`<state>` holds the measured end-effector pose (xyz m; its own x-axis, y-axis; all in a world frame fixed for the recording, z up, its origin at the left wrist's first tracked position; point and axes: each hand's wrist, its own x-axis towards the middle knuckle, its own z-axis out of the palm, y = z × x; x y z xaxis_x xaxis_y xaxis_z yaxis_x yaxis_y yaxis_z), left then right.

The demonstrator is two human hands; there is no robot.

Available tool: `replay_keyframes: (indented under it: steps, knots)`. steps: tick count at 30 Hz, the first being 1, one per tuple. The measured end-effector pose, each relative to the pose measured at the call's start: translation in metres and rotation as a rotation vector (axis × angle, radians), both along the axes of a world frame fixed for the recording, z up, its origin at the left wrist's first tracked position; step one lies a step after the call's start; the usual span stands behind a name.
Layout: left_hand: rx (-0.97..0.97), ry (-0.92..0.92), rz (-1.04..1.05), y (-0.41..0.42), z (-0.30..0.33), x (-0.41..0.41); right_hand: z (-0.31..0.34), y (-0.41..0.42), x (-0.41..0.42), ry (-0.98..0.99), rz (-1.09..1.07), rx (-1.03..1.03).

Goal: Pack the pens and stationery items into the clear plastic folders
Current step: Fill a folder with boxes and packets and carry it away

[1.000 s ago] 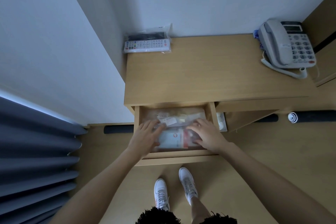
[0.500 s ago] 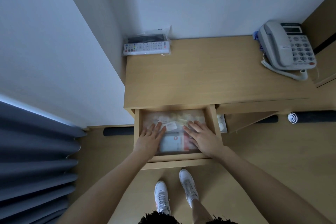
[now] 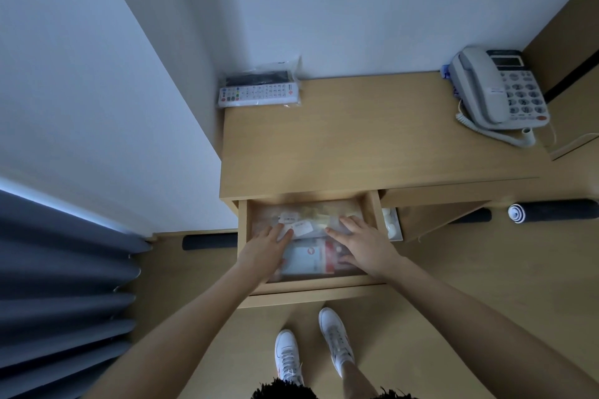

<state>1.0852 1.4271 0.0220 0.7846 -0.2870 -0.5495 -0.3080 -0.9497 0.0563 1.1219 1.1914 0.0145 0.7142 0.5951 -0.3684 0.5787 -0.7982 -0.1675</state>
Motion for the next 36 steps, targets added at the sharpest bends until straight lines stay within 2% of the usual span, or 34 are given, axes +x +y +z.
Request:
replay_keyframes:
  steps: [6, 16, 21, 36]
  knots:
    - [-0.068, -0.034, 0.005, 0.005, -0.006, -0.004, -0.008, -0.002, -0.001, 0.035, -0.022, 0.037]
    - [-0.075, 0.074, 0.096, 0.001, -0.013, -0.001, -0.01, 0.002, 0.009, 0.094, -0.025, 0.057]
    - [-0.005, 0.0, 0.057, 0.0, -0.008, 0.004, 0.0, 0.003, 0.01, 0.065, -0.043, 0.059]
    - [-0.032, -0.102, 0.004, 0.014, 0.006, -0.003, 0.014, 0.002, 0.003, 0.02, -0.043, 0.042]
